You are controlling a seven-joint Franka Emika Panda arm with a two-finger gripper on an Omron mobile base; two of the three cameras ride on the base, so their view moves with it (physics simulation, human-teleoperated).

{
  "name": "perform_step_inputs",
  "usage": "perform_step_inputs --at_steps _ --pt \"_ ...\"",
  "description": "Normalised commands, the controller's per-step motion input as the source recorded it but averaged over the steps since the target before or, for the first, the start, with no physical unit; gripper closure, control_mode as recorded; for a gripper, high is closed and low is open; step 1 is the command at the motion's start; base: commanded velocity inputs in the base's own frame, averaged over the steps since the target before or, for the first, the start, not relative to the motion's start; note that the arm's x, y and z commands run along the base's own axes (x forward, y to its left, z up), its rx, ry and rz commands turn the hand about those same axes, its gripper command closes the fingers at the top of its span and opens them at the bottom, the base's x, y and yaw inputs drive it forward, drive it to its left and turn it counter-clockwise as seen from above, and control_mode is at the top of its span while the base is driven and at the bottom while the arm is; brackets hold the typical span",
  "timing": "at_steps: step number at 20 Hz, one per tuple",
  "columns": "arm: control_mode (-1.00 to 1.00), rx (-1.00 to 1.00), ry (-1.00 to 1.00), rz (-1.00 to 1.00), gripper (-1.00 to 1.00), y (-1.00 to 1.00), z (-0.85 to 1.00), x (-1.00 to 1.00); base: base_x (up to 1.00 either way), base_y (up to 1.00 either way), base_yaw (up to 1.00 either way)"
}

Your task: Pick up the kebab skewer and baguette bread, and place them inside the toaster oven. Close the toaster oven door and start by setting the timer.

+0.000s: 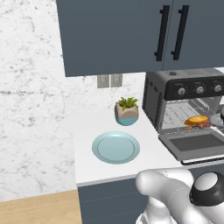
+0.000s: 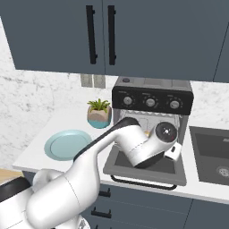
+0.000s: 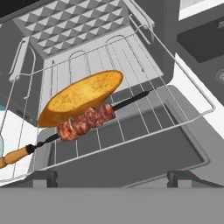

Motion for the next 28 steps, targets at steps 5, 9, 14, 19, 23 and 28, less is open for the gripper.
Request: perform_step_inputs --at_steps 5,9,14,19,23,28 --pt "-1.0 -0.02 -0.05 0.0 -1.0 0.0 0.0 0.13 0.0 0.0 0.0" --pt "-1.0 0.0 -0.08 -0.01 -1.0 0.0 0.0 0.06 0.0 0.0 0.0" --pt "-1.0 -0.13 -0.18 0.01 -1.0 0.15 -0.01 -0.11 0.0 0.0 0.0" --pt "-1.0 -0.2 -0.12 0.05 -1.0 0.47 -0.14 -0.11 0.0 0.0 0.0" --pt "-1.0 -0.16 -0.02 0.04 -1.0 0.38 -0.2 0.0 0.0 0.0 0.0" --pt "-1.0 -0.1 0.0 0.05 -1.0 0.15 -0.14 0.0 0.0 0.0 0.0"
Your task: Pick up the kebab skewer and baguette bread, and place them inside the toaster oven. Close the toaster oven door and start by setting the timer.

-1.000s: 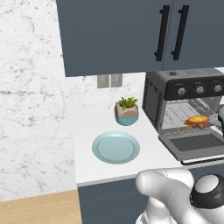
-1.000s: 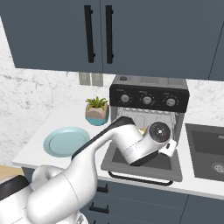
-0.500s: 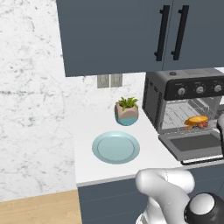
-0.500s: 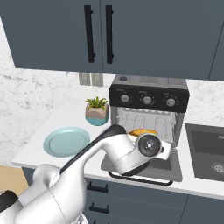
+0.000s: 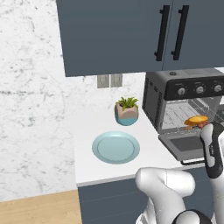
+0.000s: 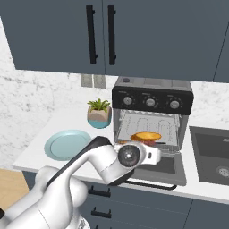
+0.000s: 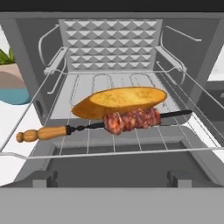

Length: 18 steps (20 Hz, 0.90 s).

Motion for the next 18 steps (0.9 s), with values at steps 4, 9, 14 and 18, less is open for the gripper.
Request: perform_step_inputs --at_steps 4,9,14,18 --pt "-1.0 -0.04 0.0 0.06 -1.0 0.0 -0.01 0.0 0.0 0.0 0.0" --pt "-1.0 0.0 0.0 0.06 -1.0 -0.1 0.0 0.0 0.0 0.0 0.0" --pt "-1.0 0.0 0.0 0.06 -1.0 -0.13 0.0 0.0 0.0 0.0 0.0" --pt "-1.0 0.0 0.0 0.06 -1.0 -0.12 0.0 0.0 0.0 0.0 0.0"
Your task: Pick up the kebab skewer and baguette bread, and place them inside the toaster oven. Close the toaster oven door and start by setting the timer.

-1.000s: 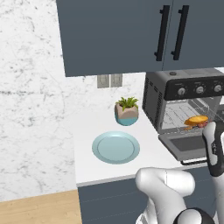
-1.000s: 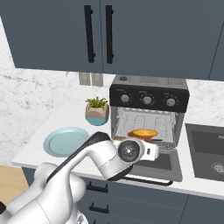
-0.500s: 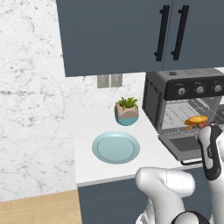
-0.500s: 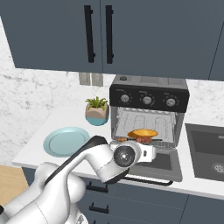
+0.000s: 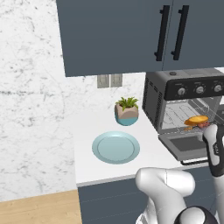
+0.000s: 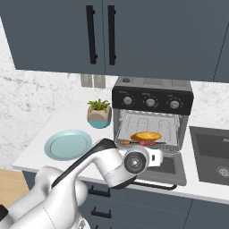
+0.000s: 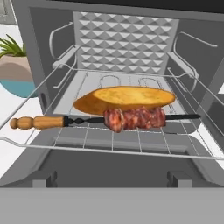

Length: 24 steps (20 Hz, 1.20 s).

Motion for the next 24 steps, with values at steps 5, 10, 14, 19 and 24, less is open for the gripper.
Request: perform_step_inputs --at_steps 5,10,14,19,24 --pt "-1.0 0.0 0.0 0.05 -1.0 -0.16 0.0 0.03 0.0 0.0 0.0" --pt "-1.0 0.0 0.0 0.04 -1.0 -0.07 0.0 0.04 0.0 0.0 0.0" --pt "-1.0 0.0 0.0 0.02 -1.0 0.0 0.0 0.07 0.0 0.0 0.0" --pt "-1.0 0.0 0.0 0.0 -1.0 0.0 -0.01 0.16 0.0 0.0 0.0" --pt "-1.0 0.0 0.0 0.0 -1.0 0.0 0.0 0.12 0.0 0.0 0.0"
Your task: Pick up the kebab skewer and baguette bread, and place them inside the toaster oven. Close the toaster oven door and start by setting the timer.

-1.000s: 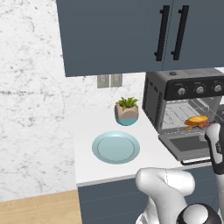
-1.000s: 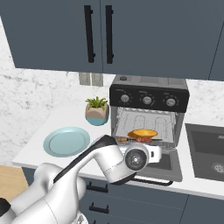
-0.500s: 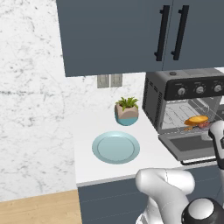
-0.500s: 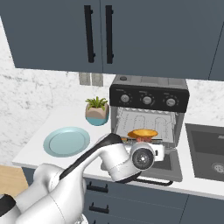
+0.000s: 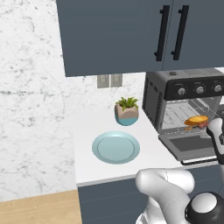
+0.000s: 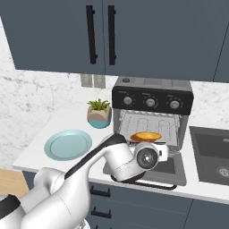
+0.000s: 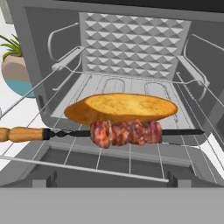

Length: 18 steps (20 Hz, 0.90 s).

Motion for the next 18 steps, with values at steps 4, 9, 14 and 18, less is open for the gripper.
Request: perform_step_inputs --at_steps 4,9,14,18 --pt "-1.0 0.0 0.0 0.0 -1.0 0.0 -0.08 0.03 0.0 0.0 0.0" --pt "-1.0 0.0 0.0 0.0 -1.0 0.0 -0.17 0.0 0.0 0.0 0.0" --pt "-1.0 0.01 0.0 0.0 -1.0 0.0 -0.14 0.0 0.0 0.0 0.0" --pt "-1.0 0.01 0.0 0.0 -1.0 0.0 -0.06 0.0 0.0 0.0 0.0"
